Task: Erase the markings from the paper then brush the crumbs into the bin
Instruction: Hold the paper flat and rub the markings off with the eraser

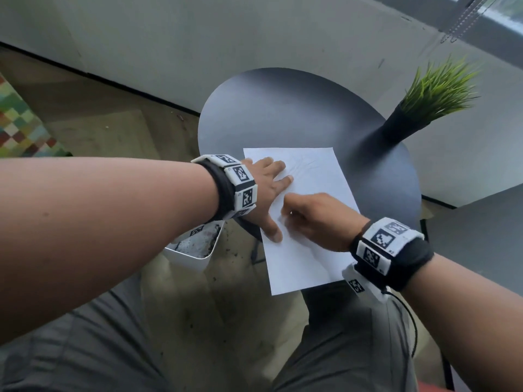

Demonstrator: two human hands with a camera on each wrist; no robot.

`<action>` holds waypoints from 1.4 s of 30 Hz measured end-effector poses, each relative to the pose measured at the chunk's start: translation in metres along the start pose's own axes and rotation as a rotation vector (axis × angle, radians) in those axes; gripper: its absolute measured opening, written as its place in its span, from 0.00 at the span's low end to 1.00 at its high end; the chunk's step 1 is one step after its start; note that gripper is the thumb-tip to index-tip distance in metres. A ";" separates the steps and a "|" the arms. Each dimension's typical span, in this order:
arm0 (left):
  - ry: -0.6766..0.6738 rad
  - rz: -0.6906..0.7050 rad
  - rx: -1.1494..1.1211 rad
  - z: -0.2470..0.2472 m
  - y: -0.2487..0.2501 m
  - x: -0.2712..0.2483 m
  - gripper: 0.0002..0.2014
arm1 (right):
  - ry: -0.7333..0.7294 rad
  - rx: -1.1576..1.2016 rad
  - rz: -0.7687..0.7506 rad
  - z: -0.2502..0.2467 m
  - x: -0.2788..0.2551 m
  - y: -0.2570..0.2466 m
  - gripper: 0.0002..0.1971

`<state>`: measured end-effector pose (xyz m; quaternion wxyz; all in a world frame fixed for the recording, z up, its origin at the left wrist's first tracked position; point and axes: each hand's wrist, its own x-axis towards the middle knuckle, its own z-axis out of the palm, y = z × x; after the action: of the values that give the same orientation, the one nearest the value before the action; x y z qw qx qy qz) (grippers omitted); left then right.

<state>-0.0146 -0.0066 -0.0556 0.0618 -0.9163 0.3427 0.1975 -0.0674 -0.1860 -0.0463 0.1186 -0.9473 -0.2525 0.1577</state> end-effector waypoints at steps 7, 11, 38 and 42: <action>0.004 -0.005 -0.005 -0.001 0.001 0.006 0.68 | 0.151 -0.003 0.388 -0.010 0.012 0.023 0.06; -0.005 -0.001 -0.010 0.002 0.000 0.006 0.69 | -0.095 -0.013 -0.038 0.001 -0.008 -0.014 0.04; 0.026 -0.060 -0.074 0.009 -0.001 -0.002 0.67 | 0.135 0.180 0.507 -0.007 0.006 0.033 0.10; 0.069 -0.215 -0.225 0.027 -0.007 -0.011 0.67 | 0.150 0.214 0.523 -0.006 0.001 0.030 0.08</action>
<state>-0.0266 0.0119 -0.0762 -0.0323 -0.9551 0.2201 0.1955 -0.0513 -0.2113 -0.0504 0.1915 -0.9713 0.0275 0.1380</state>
